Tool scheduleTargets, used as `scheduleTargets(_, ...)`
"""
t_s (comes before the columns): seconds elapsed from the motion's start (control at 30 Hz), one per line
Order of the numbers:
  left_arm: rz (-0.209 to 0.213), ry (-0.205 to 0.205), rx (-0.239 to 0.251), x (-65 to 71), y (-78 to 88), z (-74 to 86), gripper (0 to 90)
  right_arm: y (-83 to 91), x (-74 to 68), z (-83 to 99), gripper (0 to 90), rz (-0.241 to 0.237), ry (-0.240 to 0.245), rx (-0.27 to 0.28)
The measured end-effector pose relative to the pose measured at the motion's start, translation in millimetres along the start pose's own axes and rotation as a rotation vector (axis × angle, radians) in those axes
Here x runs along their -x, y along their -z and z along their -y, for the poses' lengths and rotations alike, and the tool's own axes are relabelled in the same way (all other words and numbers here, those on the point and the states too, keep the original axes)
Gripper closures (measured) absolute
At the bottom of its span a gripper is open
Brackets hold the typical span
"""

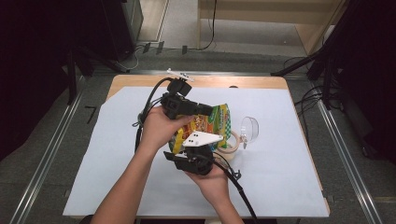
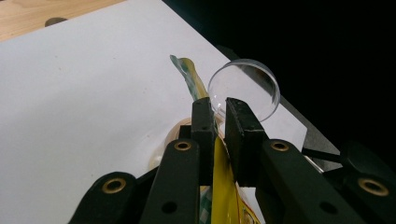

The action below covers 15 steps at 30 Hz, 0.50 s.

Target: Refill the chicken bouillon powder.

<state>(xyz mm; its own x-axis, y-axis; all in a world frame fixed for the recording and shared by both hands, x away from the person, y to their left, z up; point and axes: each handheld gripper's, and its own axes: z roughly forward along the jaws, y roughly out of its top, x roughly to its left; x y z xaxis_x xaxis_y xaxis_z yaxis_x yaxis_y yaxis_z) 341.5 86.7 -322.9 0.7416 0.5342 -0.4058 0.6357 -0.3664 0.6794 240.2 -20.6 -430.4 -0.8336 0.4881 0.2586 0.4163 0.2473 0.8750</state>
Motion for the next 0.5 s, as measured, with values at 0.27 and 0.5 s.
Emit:
scheduleTargets(0.27, 0.001, 0.001, -0.001, -0.1, -0.1, -0.2, 82.2, -0.1, 0.2, 0.2, 69.7, 0.0, 0.0, 0.001)
scheduleTargets(0.5, 0.008, -0.002, 0.003, 1.2, -0.4, -0.3, 82.2, 1.7, -0.1, 0.4, 69.7, 0.005, 0.007, 0.0)
